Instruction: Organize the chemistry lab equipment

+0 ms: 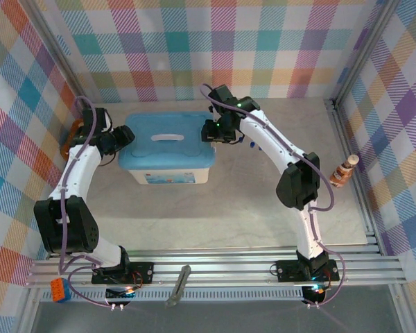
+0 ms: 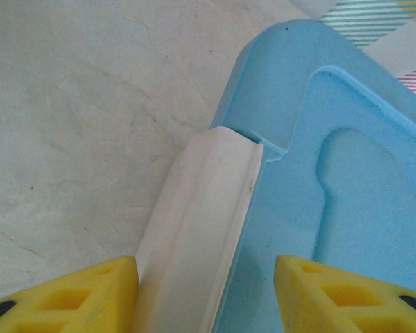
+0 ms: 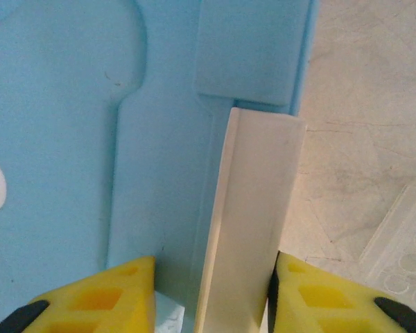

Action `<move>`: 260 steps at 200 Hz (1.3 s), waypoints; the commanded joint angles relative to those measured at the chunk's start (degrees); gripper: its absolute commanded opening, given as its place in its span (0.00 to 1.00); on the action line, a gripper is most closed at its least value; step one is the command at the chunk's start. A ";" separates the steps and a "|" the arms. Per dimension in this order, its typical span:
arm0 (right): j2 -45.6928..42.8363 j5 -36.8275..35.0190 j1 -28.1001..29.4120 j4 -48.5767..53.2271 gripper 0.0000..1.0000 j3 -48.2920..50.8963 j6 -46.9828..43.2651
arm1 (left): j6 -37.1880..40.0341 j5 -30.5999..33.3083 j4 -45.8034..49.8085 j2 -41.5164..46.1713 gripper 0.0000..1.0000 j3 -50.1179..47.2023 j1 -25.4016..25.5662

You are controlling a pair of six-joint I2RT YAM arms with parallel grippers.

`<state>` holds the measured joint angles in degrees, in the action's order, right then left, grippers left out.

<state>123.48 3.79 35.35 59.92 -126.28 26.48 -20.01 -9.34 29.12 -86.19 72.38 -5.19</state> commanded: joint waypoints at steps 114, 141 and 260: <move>5.28 4.68 -1.58 -2.50 0.46 -5.07 -1.98 | -4.46 -6.39 -2.66 -8.66 0.54 5.52 10.80; 7.12 5.99 -2.74 -2.34 0.46 -7.43 -1.87 | -4.82 -6.29 -3.39 -10.57 0.55 6.83 11.01; 6.87 5.70 -3.25 -2.61 0.52 -6.01 -1.87 | -4.54 -5.33 -1.16 -15.86 0.63 14.35 10.43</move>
<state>129.14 3.22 29.19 59.20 -134.28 25.41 -22.50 -4.82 27.05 -100.49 86.65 1.65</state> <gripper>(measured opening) 0.494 0.630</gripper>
